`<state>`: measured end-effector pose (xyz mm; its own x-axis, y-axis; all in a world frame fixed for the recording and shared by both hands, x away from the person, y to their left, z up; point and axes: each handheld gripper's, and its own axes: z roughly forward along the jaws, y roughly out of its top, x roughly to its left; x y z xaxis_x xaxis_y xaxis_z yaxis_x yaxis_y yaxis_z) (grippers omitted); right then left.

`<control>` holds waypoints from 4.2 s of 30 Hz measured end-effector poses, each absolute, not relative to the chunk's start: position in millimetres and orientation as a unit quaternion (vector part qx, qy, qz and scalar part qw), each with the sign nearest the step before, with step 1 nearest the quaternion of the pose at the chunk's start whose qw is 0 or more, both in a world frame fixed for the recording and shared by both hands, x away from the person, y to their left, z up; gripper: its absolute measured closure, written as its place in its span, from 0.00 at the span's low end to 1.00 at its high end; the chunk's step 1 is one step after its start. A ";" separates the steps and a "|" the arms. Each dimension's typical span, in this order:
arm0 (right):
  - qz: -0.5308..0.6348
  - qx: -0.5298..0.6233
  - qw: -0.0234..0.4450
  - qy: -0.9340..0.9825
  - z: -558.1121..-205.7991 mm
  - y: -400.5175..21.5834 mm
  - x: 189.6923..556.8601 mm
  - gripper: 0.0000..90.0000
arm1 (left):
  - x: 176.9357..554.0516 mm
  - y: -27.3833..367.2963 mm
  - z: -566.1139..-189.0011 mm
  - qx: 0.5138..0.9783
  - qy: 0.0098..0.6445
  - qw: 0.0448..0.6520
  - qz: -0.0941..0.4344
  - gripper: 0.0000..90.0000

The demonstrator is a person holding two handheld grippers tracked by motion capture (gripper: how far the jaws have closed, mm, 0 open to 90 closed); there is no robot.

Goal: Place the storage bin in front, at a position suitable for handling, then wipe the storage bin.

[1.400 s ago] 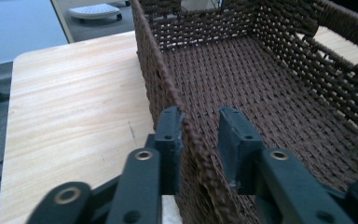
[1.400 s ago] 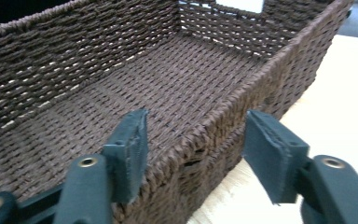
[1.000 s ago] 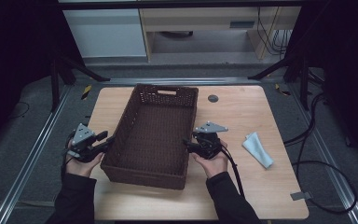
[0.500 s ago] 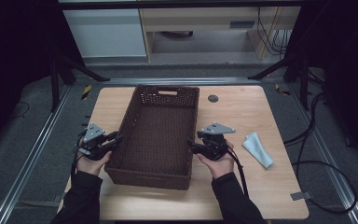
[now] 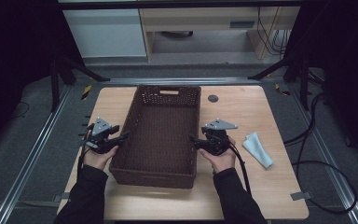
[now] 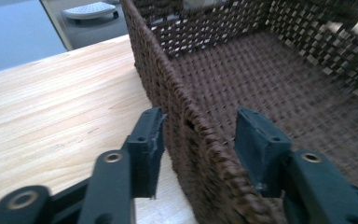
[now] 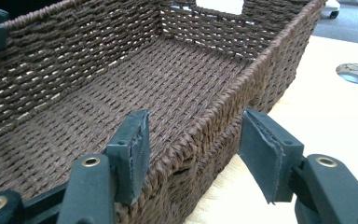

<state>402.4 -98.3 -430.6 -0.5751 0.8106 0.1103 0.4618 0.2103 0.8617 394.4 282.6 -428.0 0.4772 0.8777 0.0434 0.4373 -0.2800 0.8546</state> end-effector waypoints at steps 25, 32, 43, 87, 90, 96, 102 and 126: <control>0.450 0.410 0.196 0.769 -430.6 -130.7 386.9 0.60 | 369.5 239.2 -435.2 0.755 0.439 0.429 0.231 0.67; 0.443 0.415 0.203 0.768 -429.7 -141.3 382.0 0.61 | 367.1 226.4 -435.4 0.756 0.437 0.429 0.231 0.68; 0.472 0.418 0.208 0.748 -420.1 -158.3 379.1 0.53 | 367.7 219.5 -435.5 0.759 0.433 0.425 0.237 0.67; 0.336 0.538 0.253 0.730 -479.9 -295.8 372.8 0.58 | 370.5 222.7 -433.5 0.761 0.442 0.417 0.228 0.71; 0.327 0.544 0.247 0.733 -483.8 -298.5 373.8 0.61 | 371.8 224.7 -432.9 0.762 0.442 0.417 0.224 0.72; 0.308 0.549 0.233 0.742 -494.8 -302.5 376.5 0.64 | 373.6 230.6 -431.7 0.765 0.441 0.415 0.218 0.73; 0.314 0.541 0.231 0.745 -496.9 -302.7 378.6 0.71 | 377.2 238.6 -430.6 0.769 0.439 0.414 0.212 0.74; 0.420 0.521 0.231 0.706 -466.2 -268.7 412.9 0.89 | 388.7 258.8 -431.2 0.781 0.418 0.430 0.176 0.76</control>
